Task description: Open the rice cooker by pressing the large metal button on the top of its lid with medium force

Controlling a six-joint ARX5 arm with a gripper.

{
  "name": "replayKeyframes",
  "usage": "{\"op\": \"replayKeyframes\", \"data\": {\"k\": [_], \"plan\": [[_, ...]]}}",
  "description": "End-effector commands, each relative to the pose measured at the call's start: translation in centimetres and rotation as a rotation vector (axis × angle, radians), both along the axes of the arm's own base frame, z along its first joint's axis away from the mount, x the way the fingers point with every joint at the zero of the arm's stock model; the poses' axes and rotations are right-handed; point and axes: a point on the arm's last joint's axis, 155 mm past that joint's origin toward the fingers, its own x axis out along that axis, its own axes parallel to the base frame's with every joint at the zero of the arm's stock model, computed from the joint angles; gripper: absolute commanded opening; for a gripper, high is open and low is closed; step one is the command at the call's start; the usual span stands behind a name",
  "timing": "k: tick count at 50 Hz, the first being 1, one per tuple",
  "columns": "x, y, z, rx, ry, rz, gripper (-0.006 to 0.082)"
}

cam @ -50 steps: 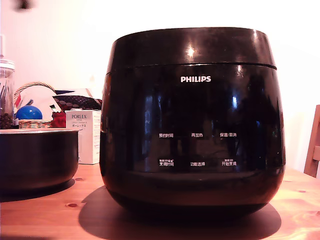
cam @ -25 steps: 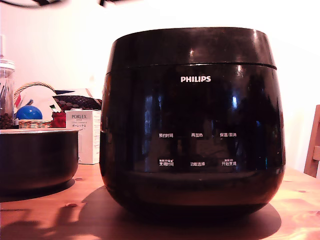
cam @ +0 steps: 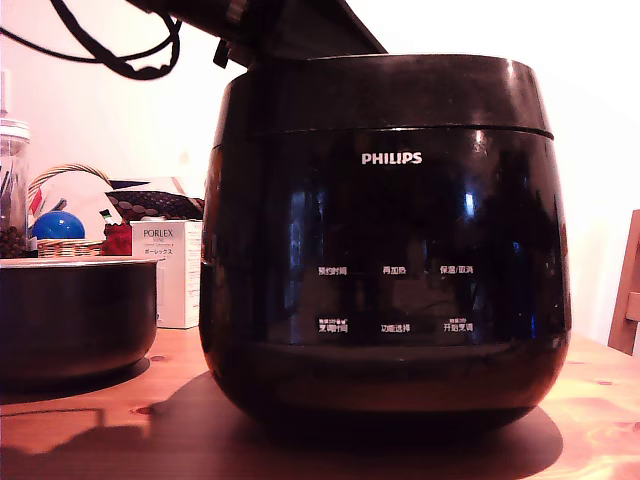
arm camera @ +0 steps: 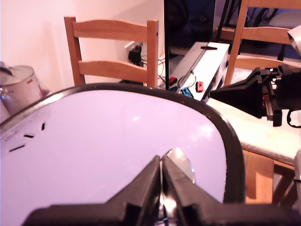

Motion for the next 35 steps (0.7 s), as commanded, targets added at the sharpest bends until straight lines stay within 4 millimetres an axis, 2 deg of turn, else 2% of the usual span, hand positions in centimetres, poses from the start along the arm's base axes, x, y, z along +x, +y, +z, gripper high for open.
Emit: {"op": "replayKeyframes", "data": {"k": [1,12,22,30,35], "plan": [[-0.8,0.2,-3.9,0.092,0.068,-0.013,-0.0022],[-1.7,0.7,-6.3,0.171,0.136,-0.021,-0.0022],[-1.2,1.6,-8.1,0.248,0.138,0.017,-0.0022],[-0.8,2.3,-8.7,0.281,0.14,0.053,-0.0022],[-0.3,2.0,-8.0,0.254,0.119,0.063,-0.0022]]}}
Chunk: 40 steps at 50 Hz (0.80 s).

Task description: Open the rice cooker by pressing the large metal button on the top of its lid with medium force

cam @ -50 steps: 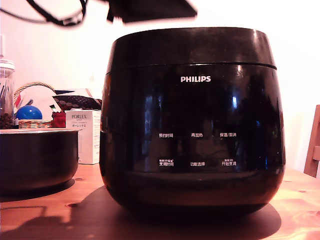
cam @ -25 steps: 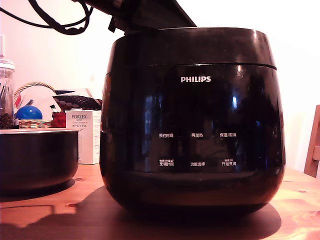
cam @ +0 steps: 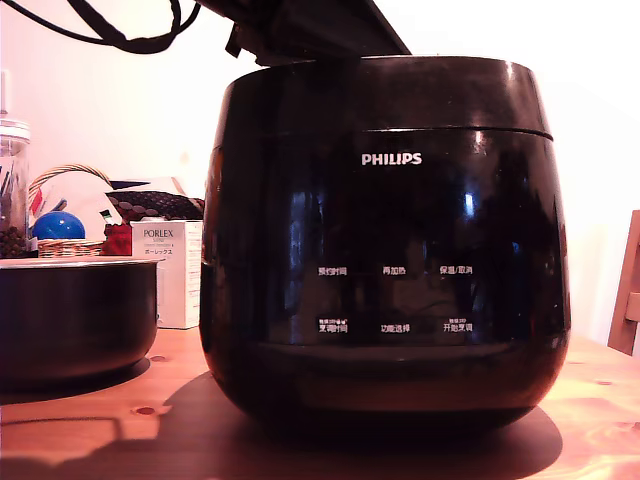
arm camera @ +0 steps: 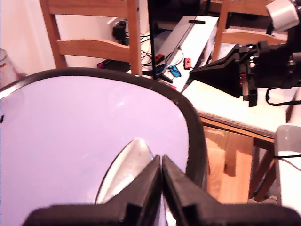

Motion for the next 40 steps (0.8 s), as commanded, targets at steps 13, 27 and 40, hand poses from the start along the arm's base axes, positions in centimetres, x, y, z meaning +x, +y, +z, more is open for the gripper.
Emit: {"op": "replayKeyframes", "data": {"k": [13,27,40], "plan": [[0.3,-0.2,-2.3,-0.031,0.048,-0.014,-0.0022],[0.4,-0.3,0.3,-0.1,0.004,-0.01,-0.0022],[0.3,-0.2,0.6,-0.105,0.0,-0.01,-0.0022]]}}
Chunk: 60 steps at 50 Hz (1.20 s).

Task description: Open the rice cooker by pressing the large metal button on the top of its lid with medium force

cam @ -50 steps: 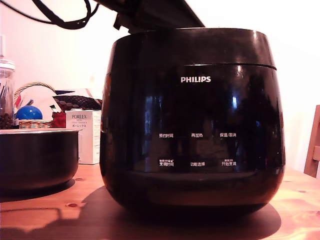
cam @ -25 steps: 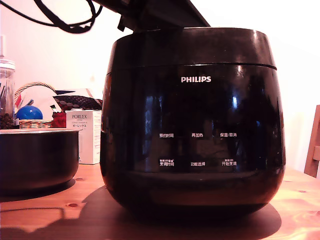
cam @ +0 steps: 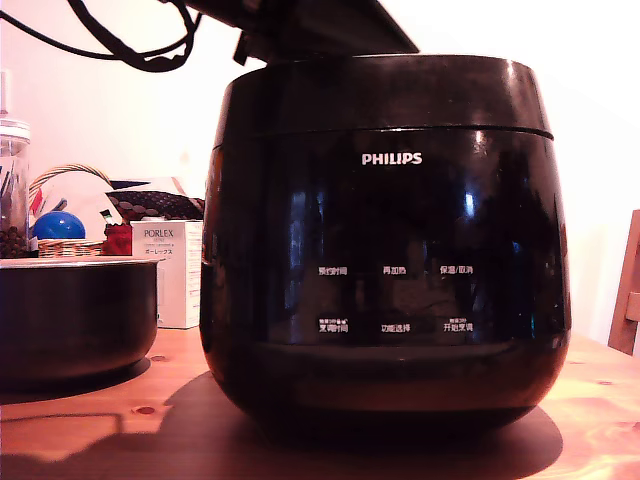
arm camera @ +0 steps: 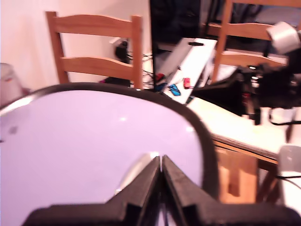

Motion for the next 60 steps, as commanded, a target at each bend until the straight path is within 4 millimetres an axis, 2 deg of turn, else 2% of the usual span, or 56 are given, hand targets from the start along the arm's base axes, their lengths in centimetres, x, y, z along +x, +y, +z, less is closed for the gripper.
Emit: {"op": "replayKeyframes", "data": {"k": [1,11,23,30,36,46,60], "plan": [[0.0,0.4,-0.9,0.013,0.01,0.01,-0.0022],[0.1,0.7,-1.5,0.037,0.024,0.022,-0.0022],[-0.4,1.7,-4.1,0.134,0.074,0.024,-0.0022],[0.0,2.5,-5.2,0.183,0.092,0.066,-0.0022],[0.4,2.8,-5.5,0.197,0.088,0.091,-0.0022],[0.8,2.5,-4.6,0.167,0.064,0.094,-0.0022],[0.2,3.2,-6.2,0.225,0.105,0.094,-0.0022]]}}
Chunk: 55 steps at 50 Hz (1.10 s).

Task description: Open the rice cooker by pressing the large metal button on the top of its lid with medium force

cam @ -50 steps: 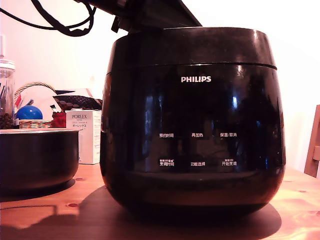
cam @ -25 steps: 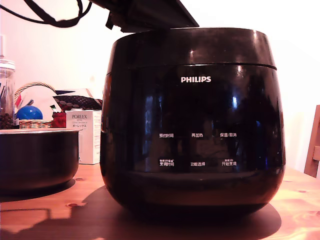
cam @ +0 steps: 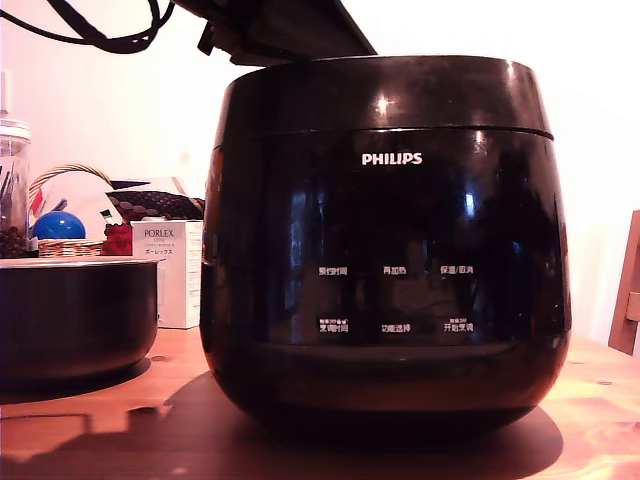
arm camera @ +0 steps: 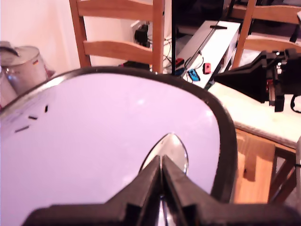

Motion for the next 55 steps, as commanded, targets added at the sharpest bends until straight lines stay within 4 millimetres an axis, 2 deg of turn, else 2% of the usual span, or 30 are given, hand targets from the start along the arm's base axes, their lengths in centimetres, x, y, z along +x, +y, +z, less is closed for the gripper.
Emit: {"op": "replayKeyframes", "data": {"k": [1,14,32,43,55], "plan": [[-0.4,1.2,-5.5,0.126,0.096,0.015,-0.0022],[-0.3,1.5,-5.9,0.154,0.087,0.018,-0.0022],[-0.8,1.4,-8.2,0.209,0.13,0.004,-0.0022],[-1.1,1.3,-8.3,0.216,0.131,-0.004,-0.0022],[-1.5,2.0,-9.4,0.269,0.142,-0.011,-0.0022]]}}
